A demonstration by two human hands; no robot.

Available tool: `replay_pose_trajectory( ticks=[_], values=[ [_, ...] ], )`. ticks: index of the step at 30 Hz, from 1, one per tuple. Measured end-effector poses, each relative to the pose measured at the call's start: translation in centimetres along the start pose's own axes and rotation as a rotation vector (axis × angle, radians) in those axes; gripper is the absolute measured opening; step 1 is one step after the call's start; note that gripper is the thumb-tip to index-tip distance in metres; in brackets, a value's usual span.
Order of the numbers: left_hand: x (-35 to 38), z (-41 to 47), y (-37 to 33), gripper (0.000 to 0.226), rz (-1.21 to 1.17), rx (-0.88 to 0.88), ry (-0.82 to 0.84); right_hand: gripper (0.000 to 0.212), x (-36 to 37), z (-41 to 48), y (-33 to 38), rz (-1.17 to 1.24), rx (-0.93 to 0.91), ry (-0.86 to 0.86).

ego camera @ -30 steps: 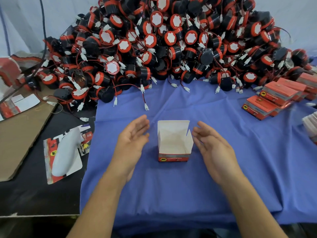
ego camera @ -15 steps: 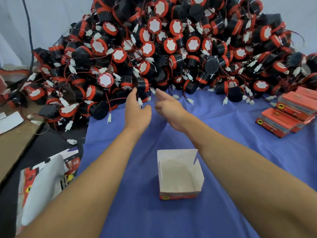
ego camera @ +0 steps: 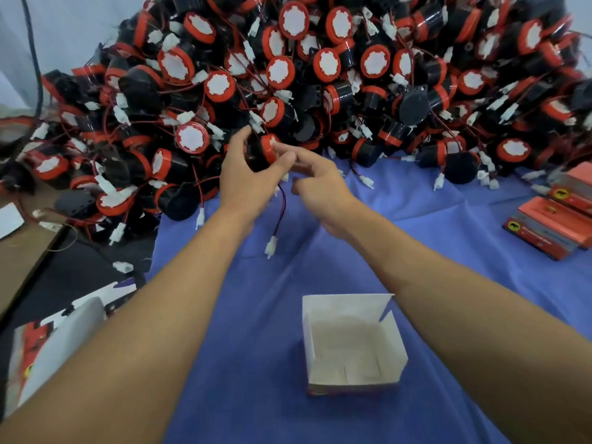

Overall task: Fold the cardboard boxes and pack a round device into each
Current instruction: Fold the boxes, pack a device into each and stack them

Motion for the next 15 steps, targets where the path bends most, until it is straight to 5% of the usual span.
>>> replay_pose_trajectory(
  ticks=[5, 10, 13, 15],
  values=[
    [-2.2, -3.8, -6.5, 0.034, -0.293, -0.033, -0.033, 0.072, -3.0, -7.3, 4.1, 0.013, -0.151, 0.018],
    [-4.7, -8.0, -11.4, 0.042, -0.707, -0.152, -0.155, 0.039, -6.4, -14.5, 5.3, -0.169, -0.086, -0.055],
    [-4.6, -11.3, -13.3, 0.062, -0.661, -0.124, -0.118, 0.021, -7.7, -18.1, 6.2, -0.129, -0.153, -0.110],
    [-4.7, -13.5, -13.4, 0.056, -0.541, -0.092, -0.150, 0.018, -8.5, -20.2, 6.5, -0.073, -0.188, -0.097]
  ],
)
Point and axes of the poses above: each hand's wrist, its own z-axis towards the middle knuckle, its own x-axis out of the palm, y = z × x, the point moved 5 cm from there along z, towards the middle knuckle, and after that the axes turned 11 degrees about x, right-handed, at the moved point
